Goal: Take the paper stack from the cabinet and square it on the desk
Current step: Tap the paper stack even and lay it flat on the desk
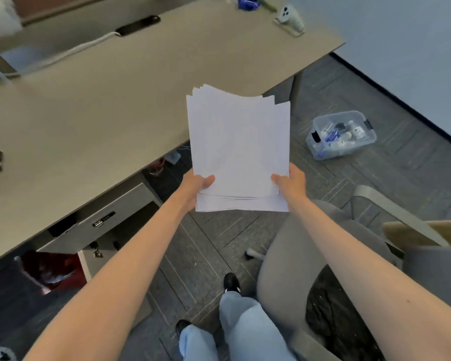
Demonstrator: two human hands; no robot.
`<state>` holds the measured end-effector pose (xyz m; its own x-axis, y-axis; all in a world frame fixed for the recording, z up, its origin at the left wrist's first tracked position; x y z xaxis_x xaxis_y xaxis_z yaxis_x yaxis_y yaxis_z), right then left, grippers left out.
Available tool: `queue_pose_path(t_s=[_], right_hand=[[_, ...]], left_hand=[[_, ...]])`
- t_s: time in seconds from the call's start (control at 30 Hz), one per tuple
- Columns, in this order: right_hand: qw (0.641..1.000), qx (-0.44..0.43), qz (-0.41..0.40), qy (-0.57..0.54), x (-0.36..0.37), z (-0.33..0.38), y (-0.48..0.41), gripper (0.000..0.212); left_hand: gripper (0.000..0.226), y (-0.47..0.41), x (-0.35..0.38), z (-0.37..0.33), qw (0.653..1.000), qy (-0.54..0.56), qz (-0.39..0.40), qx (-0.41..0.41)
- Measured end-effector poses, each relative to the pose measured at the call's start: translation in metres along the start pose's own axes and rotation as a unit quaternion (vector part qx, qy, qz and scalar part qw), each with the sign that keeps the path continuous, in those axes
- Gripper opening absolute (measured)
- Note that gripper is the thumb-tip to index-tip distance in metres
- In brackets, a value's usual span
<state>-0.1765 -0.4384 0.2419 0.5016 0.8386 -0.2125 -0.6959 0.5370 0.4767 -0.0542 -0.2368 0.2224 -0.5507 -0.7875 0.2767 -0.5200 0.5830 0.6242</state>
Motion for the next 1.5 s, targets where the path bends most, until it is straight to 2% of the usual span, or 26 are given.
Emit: queue_pose_path(t_s=[0.2,0.37,0.47,0.57,0.73,0.83,0.97,1.07,1.17,1.33,1.5], right_hand=[[0.994,-0.050,0.088,-0.053,0.018,0.072,-0.063,0.033],[0.965,-0.012,0.222,-0.139,0.042,0.124,-0.127,0.035],[0.945,0.010,0.292,-0.149,0.062,0.152,-0.162,0.050],[0.929,0.014,0.332,-0.160,0.085,0.186,-0.199,0.052],[0.922,0.018,0.356,-0.150,0.121,0.223,-0.255,0.049],[0.934,0.017,0.327,-0.146,0.140,0.237,-0.285,0.049],[0.943,0.009,0.290,-0.165,0.153,0.254,-0.316,0.037],[0.945,-0.003,0.286,-0.157,0.158,0.267,-0.344,0.034],[0.944,-0.009,0.306,-0.119,0.160,0.283,-0.372,0.023],[0.934,-0.023,0.342,-0.104,0.159,0.311,-0.416,0.031],[0.923,-0.050,0.380,-0.025,0.157,0.324,-0.451,0.046]], left_hand=[[0.053,-0.026,-0.024,-0.078,0.998,-0.007,-0.039,0.056],[0.046,-0.044,-0.056,-0.126,0.987,0.021,-0.107,0.117],[0.043,-0.055,-0.079,-0.153,0.986,0.031,-0.103,0.126],[0.037,-0.078,-0.100,-0.186,0.986,0.016,-0.095,0.137],[0.042,-0.114,-0.141,-0.233,0.987,0.021,-0.084,0.137],[0.044,-0.132,-0.163,-0.258,0.988,0.003,-0.084,0.129],[0.043,-0.155,-0.174,-0.284,0.988,-0.003,-0.089,0.124],[0.038,-0.171,-0.179,-0.308,0.985,0.020,-0.087,0.147],[0.044,-0.184,-0.181,-0.333,0.975,0.052,-0.108,0.187],[0.048,-0.203,-0.175,-0.357,0.961,0.063,-0.137,0.233],[0.050,-0.214,-0.172,-0.355,0.954,0.068,-0.169,0.240]])
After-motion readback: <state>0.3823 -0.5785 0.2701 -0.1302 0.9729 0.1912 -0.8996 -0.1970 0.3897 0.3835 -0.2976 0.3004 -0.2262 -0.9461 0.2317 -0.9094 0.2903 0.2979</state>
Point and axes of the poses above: each hand's wrist, its own y-axis away from the middle knuckle, its own x-axis out of the palm, z = x × y, the point moved 2 cm from there along -y, towards the middle knuckle, and after that the axes turned 13 degrees about z, right-handed, at the moved point
